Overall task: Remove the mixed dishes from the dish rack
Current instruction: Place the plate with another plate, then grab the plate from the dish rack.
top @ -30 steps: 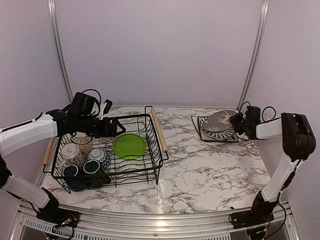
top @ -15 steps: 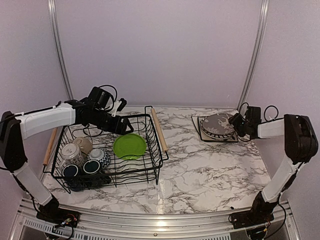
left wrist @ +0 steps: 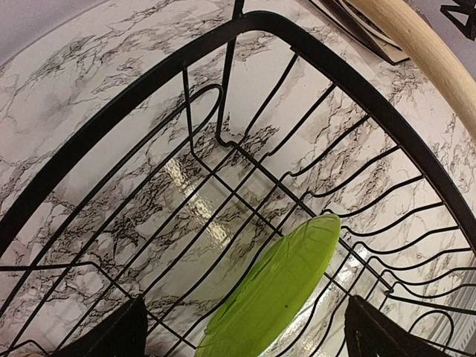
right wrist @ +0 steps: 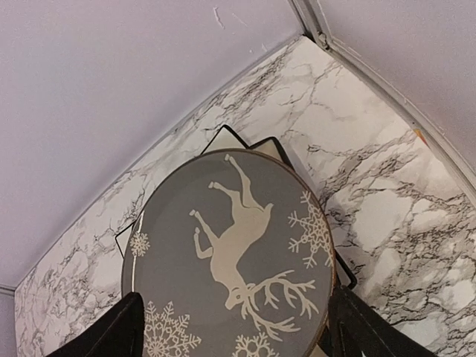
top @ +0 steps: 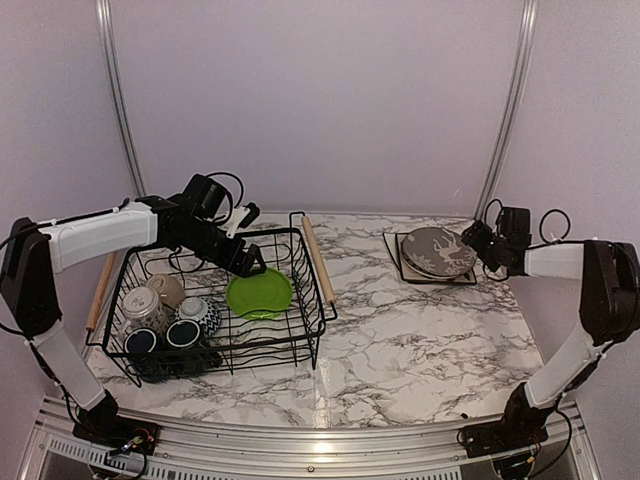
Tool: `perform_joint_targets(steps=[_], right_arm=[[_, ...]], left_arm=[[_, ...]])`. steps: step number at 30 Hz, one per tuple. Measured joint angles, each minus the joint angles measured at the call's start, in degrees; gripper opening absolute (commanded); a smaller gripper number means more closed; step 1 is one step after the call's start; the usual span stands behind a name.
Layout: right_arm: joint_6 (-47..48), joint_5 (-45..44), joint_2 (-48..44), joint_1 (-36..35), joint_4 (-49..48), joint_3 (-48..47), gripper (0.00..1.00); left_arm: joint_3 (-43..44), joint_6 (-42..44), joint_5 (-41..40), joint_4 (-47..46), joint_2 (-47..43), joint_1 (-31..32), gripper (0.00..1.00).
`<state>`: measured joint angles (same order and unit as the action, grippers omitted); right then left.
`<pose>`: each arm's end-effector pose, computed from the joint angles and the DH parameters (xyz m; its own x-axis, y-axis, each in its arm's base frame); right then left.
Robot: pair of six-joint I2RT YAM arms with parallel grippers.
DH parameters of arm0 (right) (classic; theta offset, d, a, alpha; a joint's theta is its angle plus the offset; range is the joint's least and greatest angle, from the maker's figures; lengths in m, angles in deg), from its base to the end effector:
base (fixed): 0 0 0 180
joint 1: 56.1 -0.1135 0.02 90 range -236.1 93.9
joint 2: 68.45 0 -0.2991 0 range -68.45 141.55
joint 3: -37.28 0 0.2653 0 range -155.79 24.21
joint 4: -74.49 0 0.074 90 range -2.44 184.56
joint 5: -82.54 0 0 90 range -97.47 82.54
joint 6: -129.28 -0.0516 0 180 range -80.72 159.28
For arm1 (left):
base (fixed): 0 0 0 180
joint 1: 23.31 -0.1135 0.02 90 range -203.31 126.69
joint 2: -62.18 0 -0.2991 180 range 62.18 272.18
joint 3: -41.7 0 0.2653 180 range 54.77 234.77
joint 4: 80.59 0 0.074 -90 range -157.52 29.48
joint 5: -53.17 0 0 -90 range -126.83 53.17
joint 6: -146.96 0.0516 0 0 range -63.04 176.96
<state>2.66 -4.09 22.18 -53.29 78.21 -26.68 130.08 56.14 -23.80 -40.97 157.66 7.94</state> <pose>0.3683 -0.0150 0.2300 -0.4066 0.6161 -0.6746 0.3000 0.7875 0.5384 0.3334 -0.2159 0.2880 -0.6314 0.3669 -0.6831 0.6286 0.7580 -0.1739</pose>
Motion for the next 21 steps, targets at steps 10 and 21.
perform_joint_targets(steps=[10,21], right_arm=[[2.95,0.09,-2.45,-0.02,1.36,2.73,0.82],[14.97,-2.78,-11.87,-11.04,6.82,2.73,0.82]], left_arm=[[0.92,3.19,-0.07,0.98,4.17,0.0,0.73],[1.25,7.8,0.66,0.63,5.16,0.37,0.4]])
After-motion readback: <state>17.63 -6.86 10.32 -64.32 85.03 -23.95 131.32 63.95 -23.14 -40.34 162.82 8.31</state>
